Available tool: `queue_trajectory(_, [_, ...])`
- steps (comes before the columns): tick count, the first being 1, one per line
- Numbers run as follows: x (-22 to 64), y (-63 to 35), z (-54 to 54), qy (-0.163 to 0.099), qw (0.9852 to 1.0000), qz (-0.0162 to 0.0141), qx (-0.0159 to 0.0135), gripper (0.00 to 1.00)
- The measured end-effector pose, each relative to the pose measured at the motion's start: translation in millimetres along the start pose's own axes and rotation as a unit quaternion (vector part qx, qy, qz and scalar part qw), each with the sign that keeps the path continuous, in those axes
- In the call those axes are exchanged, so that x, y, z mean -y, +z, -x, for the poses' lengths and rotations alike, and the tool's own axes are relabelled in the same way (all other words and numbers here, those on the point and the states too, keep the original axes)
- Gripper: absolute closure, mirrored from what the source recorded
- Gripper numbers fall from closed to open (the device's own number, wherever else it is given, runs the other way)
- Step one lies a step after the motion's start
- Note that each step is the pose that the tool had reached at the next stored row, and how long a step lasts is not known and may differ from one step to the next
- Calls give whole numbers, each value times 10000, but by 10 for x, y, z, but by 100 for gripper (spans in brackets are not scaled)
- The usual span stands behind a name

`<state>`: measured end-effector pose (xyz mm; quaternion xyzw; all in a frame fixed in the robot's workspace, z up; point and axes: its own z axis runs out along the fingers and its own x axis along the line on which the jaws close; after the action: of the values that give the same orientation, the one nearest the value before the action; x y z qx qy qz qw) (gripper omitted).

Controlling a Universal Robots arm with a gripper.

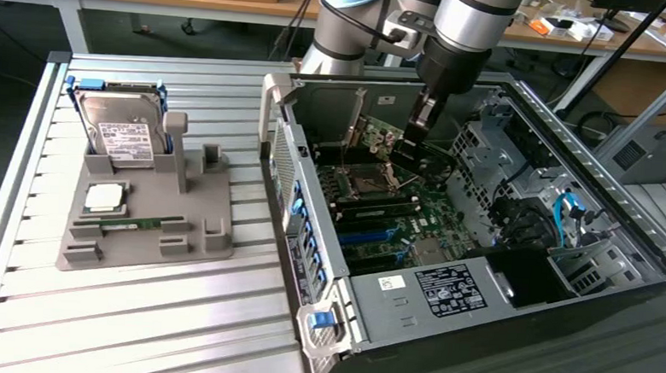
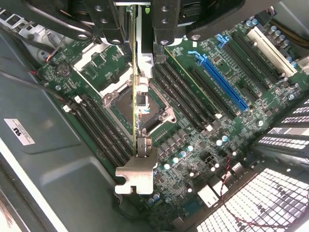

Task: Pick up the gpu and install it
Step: 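Insert the gpu into the slot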

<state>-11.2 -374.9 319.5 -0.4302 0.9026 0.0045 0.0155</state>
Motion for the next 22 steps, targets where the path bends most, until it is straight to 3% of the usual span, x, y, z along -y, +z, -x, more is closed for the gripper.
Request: queue_trajectory(22, [0,0,0,-240,9997,8,1,73])
